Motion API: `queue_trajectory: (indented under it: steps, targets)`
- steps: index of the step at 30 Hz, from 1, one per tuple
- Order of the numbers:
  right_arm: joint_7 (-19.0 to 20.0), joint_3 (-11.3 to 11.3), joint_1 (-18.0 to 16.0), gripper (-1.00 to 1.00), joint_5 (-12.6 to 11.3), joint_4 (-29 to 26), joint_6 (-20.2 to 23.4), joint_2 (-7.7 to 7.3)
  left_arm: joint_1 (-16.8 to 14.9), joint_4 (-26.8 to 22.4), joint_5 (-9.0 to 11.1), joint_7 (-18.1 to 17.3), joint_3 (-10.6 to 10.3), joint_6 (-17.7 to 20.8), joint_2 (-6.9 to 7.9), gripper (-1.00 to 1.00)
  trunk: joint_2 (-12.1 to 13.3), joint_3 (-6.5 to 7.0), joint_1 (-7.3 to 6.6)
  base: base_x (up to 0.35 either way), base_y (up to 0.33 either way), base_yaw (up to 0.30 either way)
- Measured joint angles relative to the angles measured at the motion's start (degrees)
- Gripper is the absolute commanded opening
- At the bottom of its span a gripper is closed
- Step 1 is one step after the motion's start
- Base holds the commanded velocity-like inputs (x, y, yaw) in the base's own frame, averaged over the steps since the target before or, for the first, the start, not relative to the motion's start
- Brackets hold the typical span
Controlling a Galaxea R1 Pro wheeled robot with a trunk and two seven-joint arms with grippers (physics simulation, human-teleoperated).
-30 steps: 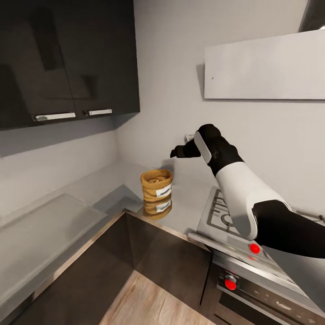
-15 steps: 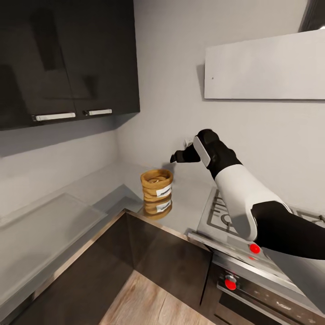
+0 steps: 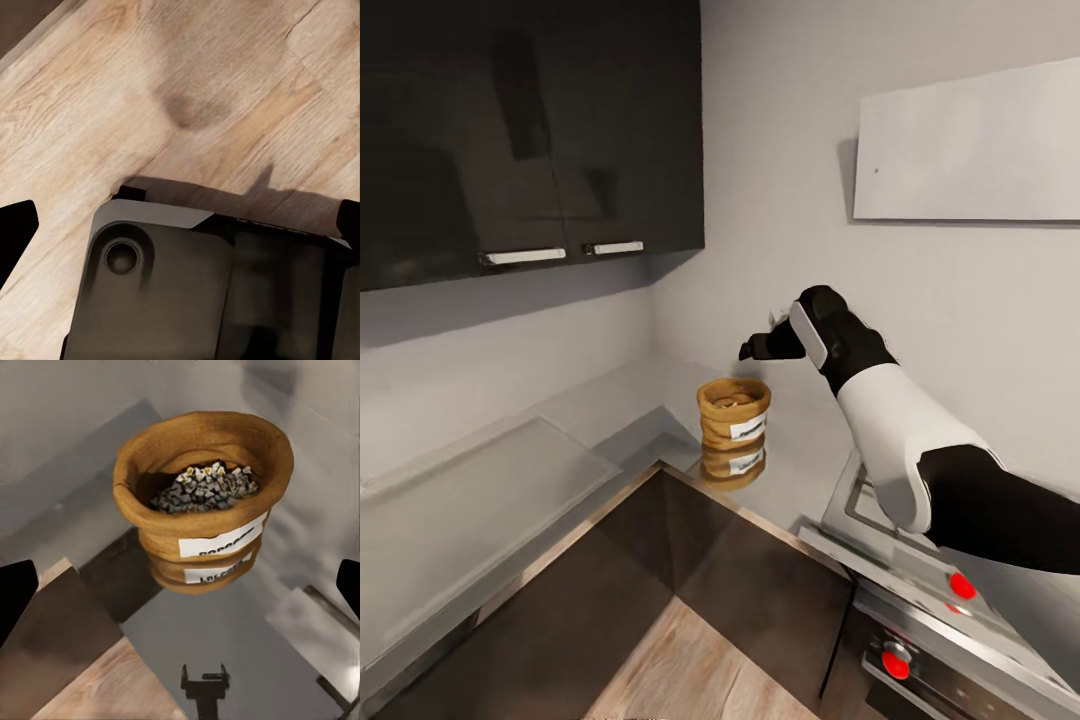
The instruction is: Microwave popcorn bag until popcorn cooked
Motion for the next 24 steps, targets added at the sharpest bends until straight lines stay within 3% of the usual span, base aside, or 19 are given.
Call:
queue_trajectory:
  steps: [16,24]
  targets:
    - [-0.01,-0.06,0.15,1.00,-0.11,0.08,0.03,-0.10,-0.01,0.02,0.03,0.00,0.09,0.01,0.00,1.00,0.00,0.00,-0.01,0.006,-0.001,0.009]
    - [-0.12,-0.15,0.46,1.00,-0.30,0.75,0.03,-0.11,-0.01,0.02,0.07,0.00,0.11,-0.02,0.01,1.00,0.01,0.00,-0.01,0.182,0.059,0.000]
